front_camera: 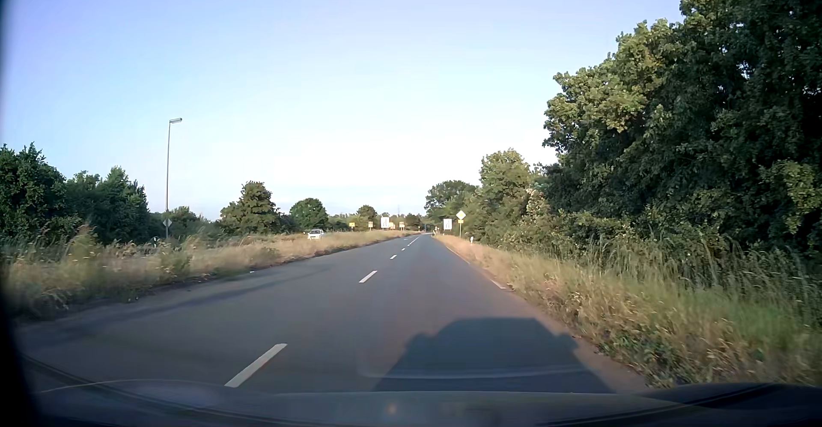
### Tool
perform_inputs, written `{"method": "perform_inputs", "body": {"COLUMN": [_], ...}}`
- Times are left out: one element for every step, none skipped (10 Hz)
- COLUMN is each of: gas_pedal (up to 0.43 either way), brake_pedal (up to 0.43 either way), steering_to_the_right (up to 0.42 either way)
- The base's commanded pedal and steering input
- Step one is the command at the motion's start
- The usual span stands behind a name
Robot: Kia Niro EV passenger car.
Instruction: Follow the waypoints while adhering to traffic rules and regulations
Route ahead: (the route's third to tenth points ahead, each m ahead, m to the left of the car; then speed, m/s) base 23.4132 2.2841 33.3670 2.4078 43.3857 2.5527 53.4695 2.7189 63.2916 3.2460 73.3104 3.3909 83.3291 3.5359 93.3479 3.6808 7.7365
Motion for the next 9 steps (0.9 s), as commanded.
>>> {"method": "perform_inputs", "body": {"gas_pedal": [0.24,0.24,0.24,0.24,0.24,0.24,0.24,0.24,0.24], "brake_pedal": [0.012,0.012,0.012,0.012,0.012,0.012,0.012,0.012,0.012], "steering_to_the_right": [-0.008,-0.008,-0.008,-0.008,-0.008,-0.008,-0.008,-0.008,-0.008]}}
